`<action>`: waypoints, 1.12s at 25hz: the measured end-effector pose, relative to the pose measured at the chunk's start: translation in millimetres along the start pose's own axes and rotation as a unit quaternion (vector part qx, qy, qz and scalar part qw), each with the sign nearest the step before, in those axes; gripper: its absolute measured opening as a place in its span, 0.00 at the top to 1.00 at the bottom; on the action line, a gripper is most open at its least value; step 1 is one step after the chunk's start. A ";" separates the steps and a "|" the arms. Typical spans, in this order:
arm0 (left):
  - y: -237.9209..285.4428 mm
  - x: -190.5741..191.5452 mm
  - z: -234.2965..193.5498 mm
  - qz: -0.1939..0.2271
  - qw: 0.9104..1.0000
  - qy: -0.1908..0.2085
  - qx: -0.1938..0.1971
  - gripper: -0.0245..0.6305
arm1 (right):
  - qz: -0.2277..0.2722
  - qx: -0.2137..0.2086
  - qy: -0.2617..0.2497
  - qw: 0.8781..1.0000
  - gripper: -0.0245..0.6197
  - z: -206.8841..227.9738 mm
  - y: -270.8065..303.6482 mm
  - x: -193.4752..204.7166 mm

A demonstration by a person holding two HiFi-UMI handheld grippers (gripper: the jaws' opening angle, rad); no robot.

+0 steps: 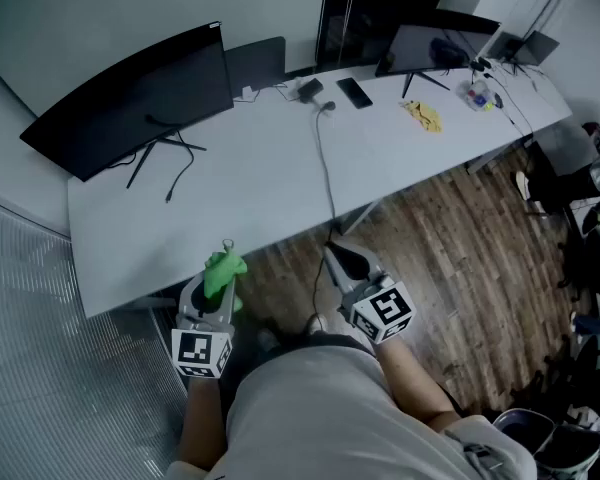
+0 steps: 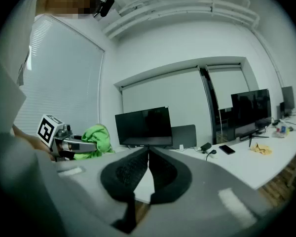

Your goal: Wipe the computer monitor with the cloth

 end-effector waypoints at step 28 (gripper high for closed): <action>121.6 9.0 44.7 -0.031 0.999 -0.015 -0.012 0.80 | -0.005 0.012 0.040 0.999 0.96 132.7 -4.0 7.6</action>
Point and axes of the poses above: the fingertips, and each gripper's own axes: y forward along the fingers, z to its right, x out of its underside, the point moved 9 cm from there along -y, backward along the fingers, and after that the axes turned 8 degrees about z, right-handed, at the moved point
